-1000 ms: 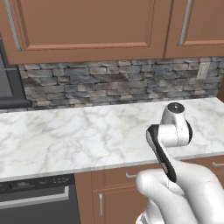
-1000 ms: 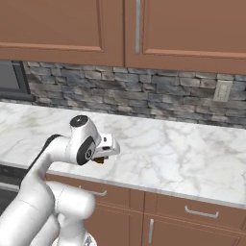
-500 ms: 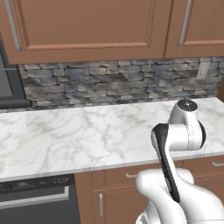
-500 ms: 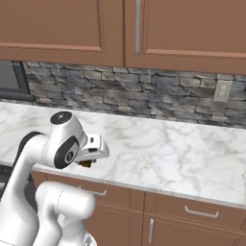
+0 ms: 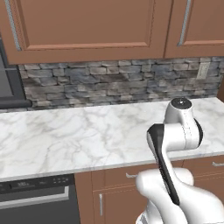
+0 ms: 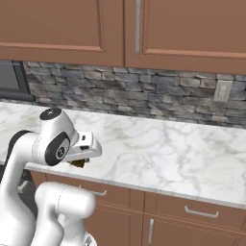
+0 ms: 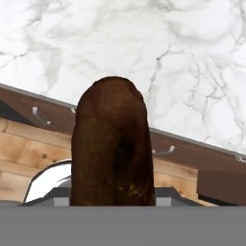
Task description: Place the onion and sweet potato inside the fridge drawer. Close the drawer after placing the vegetables.
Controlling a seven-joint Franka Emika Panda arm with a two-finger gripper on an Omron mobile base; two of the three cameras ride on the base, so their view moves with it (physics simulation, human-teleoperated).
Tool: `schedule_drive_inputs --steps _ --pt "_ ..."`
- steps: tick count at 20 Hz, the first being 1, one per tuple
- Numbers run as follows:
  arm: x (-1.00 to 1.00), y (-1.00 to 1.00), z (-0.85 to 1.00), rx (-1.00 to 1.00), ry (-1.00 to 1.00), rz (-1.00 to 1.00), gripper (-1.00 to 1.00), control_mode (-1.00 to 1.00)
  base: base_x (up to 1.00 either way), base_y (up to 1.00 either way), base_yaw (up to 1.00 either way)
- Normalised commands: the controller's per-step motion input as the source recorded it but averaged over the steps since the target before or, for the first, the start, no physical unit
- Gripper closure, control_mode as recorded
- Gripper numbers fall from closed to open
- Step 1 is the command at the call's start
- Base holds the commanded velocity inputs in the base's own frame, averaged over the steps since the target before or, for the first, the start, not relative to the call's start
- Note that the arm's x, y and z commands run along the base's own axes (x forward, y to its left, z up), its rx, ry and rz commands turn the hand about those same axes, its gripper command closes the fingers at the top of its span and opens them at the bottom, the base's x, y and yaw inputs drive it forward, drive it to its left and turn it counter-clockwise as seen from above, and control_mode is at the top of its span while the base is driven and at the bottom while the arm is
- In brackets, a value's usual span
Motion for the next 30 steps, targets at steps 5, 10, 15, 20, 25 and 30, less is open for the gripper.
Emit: schedule_drive_inputs --steps 5,10,15,20,25,30 --pt "0.00 0.00 0.00 0.00 0.00 0.00 1.00 1.00 -1.00 -0.48 -0.04" --pt "0.00 0.00 0.00 0.00 0.00 0.00 1.00 1.00 -1.00 -0.44 0.00" --pt "0.00 0.00 0.00 0.00 0.00 0.00 1.00 1.00 -1.00 -0.53 0.00" --pt "0.00 0.00 0.00 0.00 0.00 0.00 1.00 1.00 -0.98 -0.79 -0.02" --pt "0.00 0.00 0.00 0.00 0.00 0.00 1.00 1.00 -0.19 -1.00 -0.01" --pt "0.00 0.00 0.00 0.00 0.00 0.00 1.00 1.00 0.00 -1.00 0.00"
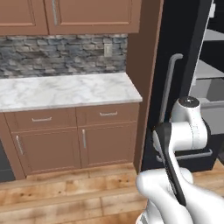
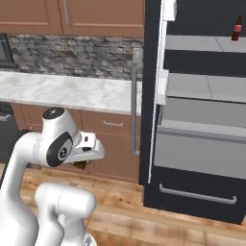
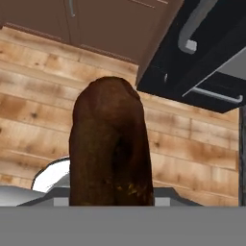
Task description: Place the onion and sweet potato inside the fridge drawer. Close the drawer after placing the vegetables.
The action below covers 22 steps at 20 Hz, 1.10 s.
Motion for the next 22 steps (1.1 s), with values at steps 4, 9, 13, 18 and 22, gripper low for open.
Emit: schedule_drive_inputs --steps 4,9,13,18,22 --pt "0.00 0.00 0.00 0.00 0.00 0.00 1.00 1.00 0.00 -1.00 0.00" --pt "0.00 0.00 0.00 0.00 0.00 0.00 1.00 1.00 0.09 -1.00 0.00" --pt "0.00 0.00 0.00 0.00 0.00 0.00 1.00 1.00 0.29 -0.84 0.08" --pt "0.00 0.00 0.00 0.00 0.00 0.00 1.00 1.00 0.55 -0.40 0.15" --pt "0.00 0.00 0.00 0.00 0.00 0.00 1.00 1.00 0.63 -0.49 0.22"
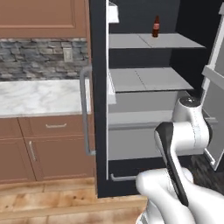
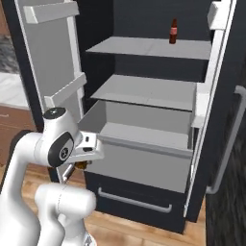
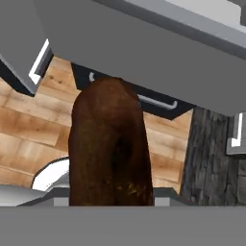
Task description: Place the onion and sweet potato inside the fridge drawer. Close the drawer after placing the vegetables.
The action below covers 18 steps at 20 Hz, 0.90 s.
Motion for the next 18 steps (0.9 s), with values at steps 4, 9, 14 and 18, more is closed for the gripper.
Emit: schedule_drive_inputs --steps 4,9,14,18 --pt "0.00 0.00 0.00 0.00 0.00 0.00 1.00 1.00 0.53 -0.58 0.20" --pt "0.00 0.00 0.00 0.00 0.00 0.00 1.00 1.00 0.44 -0.65 0.18" --pt "0.00 0.00 0.00 0.00 0.00 0.00 1.00 1.00 0.33 -0.65 0.14" --pt "0.00 0.00 0.00 0.00 0.00 0.00 1.00 1.00 0.29 -0.24 0.09"
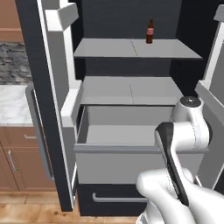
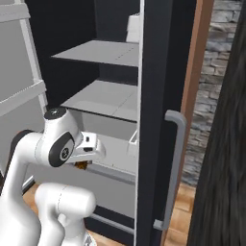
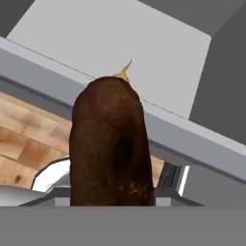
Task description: Place the onion and sweet potato inside the fridge drawer. Close the drawer after placing the vegetables.
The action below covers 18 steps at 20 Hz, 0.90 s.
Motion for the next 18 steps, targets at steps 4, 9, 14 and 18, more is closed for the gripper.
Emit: schedule_drive_inputs --steps 4,9,14,18 --pt "0.00 0.00 0.00 0.00 0.00 0.00 1.00 1.00 0.33 -0.26 0.09" --pt "0.00 0.00 0.00 0.00 0.00 0.00 1.00 1.00 0.25 -0.26 0.07" --pt "0.00 0.00 0.00 0.00 0.00 0.00 1.00 1.00 0.02 -0.11 0.00" --pt "0.21 -0.11 0.00 0.02 0.01 0.00 1.00 -1.00 0.00 -0.03 0.00"
